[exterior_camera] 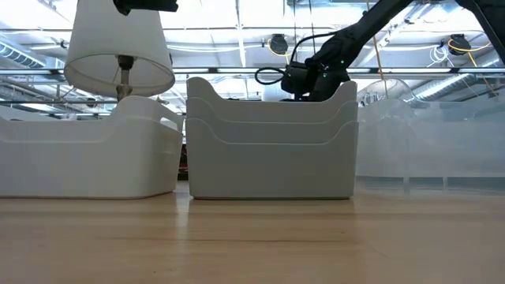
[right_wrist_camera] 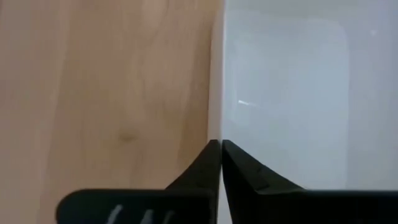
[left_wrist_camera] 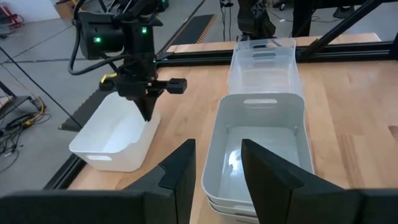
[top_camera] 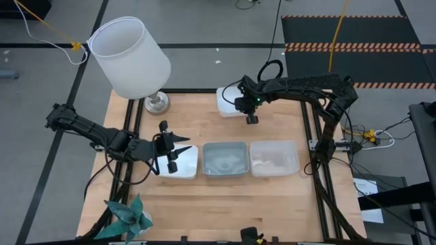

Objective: Stack baskets by color
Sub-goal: Stack the white bin on the bottom stacked white bins

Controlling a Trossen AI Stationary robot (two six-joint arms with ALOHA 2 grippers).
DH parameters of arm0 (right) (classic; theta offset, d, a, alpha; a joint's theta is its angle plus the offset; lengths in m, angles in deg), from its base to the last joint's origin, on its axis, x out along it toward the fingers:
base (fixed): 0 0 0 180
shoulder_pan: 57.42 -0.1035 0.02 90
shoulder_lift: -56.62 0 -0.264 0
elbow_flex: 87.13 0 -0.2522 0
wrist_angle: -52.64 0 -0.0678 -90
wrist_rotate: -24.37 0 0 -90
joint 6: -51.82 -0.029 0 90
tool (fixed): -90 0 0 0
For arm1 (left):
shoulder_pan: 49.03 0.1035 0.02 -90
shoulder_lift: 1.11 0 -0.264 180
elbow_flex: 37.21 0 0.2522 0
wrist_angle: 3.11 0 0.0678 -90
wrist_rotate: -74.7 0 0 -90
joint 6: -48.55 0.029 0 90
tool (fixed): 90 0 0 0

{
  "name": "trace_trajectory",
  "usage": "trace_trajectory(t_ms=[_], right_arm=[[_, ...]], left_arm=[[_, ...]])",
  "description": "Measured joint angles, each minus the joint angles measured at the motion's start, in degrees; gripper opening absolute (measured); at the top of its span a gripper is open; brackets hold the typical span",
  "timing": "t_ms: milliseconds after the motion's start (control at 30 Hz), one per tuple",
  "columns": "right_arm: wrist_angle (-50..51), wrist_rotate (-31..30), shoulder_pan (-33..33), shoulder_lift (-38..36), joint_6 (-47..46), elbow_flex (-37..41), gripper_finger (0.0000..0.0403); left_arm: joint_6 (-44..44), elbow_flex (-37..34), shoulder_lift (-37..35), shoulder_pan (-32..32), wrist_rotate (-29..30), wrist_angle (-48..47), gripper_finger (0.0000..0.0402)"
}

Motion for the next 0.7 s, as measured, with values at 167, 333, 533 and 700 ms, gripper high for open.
trace_trajectory(t_ms=[167, 333, 533, 700], right_arm=[[1.0, 0.1, -0.5, -0.1, -2.2, 0.0, 0.0008], [1.0, -0.2, -0.5, -0.1, -4.4, 0.0, 0.0046], [0.5, -2.9, -0.4, -0.1, -4.4, 0.0, 0.009], [1.0, -3.0, -0.4, -0.1, -4.5, 0.0, 0.0072]], left_arm=[[-0.1, 0.0, 0.0, 0.0, 0.0, 0.0, 0.0131], [-0.2, 0.0, 0.0, 0.0, 0.0, 0.0, 0.0131], [-0.2, 0.0, 0.0, 0.0, 0.0, 0.0, 0.0131], [-0.3, 0.0, 0.0, 0.0, 0.0, 0.0, 0.0131]])
